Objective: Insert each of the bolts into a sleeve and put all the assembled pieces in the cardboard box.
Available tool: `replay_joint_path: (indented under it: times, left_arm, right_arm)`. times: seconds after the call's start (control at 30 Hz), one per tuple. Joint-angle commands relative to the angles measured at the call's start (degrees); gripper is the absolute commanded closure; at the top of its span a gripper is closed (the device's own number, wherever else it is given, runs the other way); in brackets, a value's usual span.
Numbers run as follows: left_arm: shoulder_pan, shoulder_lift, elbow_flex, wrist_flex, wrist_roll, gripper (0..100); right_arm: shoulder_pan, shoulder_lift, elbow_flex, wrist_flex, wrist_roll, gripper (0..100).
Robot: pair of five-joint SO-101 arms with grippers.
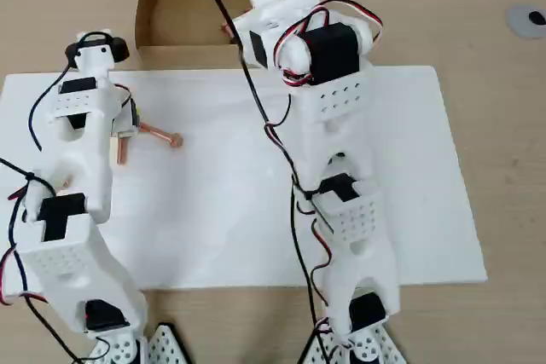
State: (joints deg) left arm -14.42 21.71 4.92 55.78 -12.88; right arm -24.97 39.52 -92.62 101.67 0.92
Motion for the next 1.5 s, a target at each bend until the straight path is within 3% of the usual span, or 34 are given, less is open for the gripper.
replay_joint_path:
  times: [0.0,0.43,0.67,0.9,1.17,1.47]
  left_arm:
    - [-1.8,1.5,-2.9,-3.4,0.0,94]
    - [-2.3,0.3,-5.0,-0.1,1.5,99]
    - [-2.5,-10.2,-9.8,9.6,1.8,99]
    - [-0.1,-24.7,-3.0,12.0,1.7,99]
    - [-0.2,-49.2,10.3,12.3,-0.1,99]
    - [-0.1,-79.3,27.3,11.9,-4.4,99]
  right_arm:
    - [0.2,-4.2,-2.5,0.8,0.0,73.0]
    - [0.1,-4.2,-2.5,0.8,-0.1,73.0]
    - [0.1,-4.2,-2.5,0.8,-2.4,73.1]
    - [0.2,-4.1,-1.8,0.9,-2.9,73.1]
    - [1.9,-6.1,22.4,0.9,-2.8,73.1]
    - [9.5,-17.5,49.5,0.8,-2.5,73.1]
